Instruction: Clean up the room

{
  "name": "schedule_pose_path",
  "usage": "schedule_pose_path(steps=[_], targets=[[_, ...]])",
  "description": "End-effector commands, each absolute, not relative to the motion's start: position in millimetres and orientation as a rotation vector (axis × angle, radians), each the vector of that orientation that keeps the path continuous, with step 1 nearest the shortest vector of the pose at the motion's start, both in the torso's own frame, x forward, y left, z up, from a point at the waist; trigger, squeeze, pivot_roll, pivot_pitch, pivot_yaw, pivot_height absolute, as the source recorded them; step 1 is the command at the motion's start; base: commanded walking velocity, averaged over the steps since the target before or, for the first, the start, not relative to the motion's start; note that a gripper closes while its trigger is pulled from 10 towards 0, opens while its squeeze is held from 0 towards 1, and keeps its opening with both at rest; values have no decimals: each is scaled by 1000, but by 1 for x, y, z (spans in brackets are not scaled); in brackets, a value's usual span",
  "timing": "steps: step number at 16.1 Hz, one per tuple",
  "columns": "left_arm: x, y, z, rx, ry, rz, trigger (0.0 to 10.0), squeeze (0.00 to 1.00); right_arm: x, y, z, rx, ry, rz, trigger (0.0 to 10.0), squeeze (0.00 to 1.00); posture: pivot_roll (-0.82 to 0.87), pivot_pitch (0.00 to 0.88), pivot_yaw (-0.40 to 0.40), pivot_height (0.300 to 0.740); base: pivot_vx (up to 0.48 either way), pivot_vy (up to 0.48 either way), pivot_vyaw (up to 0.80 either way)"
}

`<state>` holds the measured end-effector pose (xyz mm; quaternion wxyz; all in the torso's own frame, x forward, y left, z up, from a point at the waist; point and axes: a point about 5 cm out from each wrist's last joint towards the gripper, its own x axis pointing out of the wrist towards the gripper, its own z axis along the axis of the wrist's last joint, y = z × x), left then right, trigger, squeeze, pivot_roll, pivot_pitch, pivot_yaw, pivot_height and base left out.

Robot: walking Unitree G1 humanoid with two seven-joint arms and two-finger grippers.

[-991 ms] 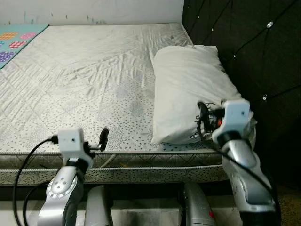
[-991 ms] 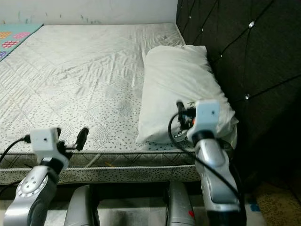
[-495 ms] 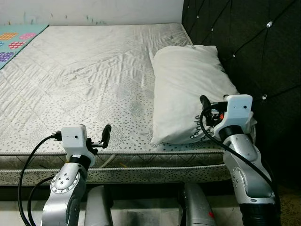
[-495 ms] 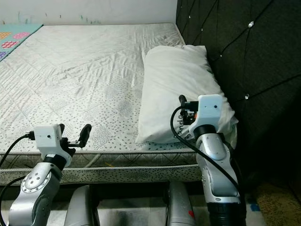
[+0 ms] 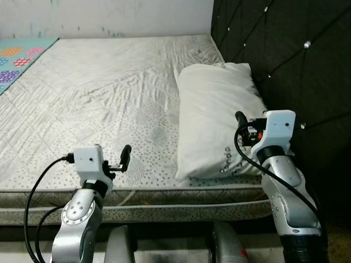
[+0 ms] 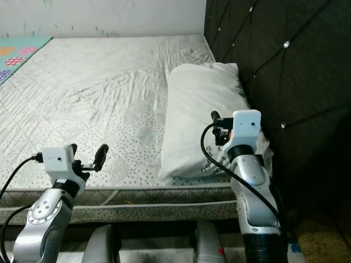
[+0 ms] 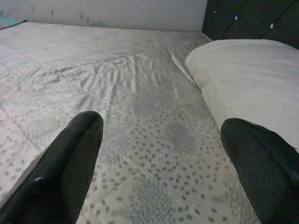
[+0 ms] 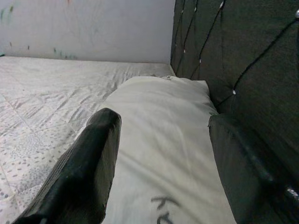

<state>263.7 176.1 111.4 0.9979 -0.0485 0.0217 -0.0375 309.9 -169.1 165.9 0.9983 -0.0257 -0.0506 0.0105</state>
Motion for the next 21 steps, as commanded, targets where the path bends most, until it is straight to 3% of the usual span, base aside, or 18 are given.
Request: schedule_pose_path(steps=[1,7,11,21], targets=[[266,176,113,-87,37,-82,10000,0,313,-170,172,-53,-121,12,10000,0,-116,0,8,673,0,0,0],[267,175,112,-84,35,-90,10000,0,313,-176,170,-49,-116,-13,10000,0,-121,0,15,740,0,0,0],[268,173,109,-81,44,-104,10000,0,312,-177,167,-50,-112,-23,10000,0,-128,0,20,740,0,0,0],[303,163,103,-39,36,-149,10000,0,318,-178,140,-91,-48,-57,10000,0,-142,0,17,740,0,0,0]])
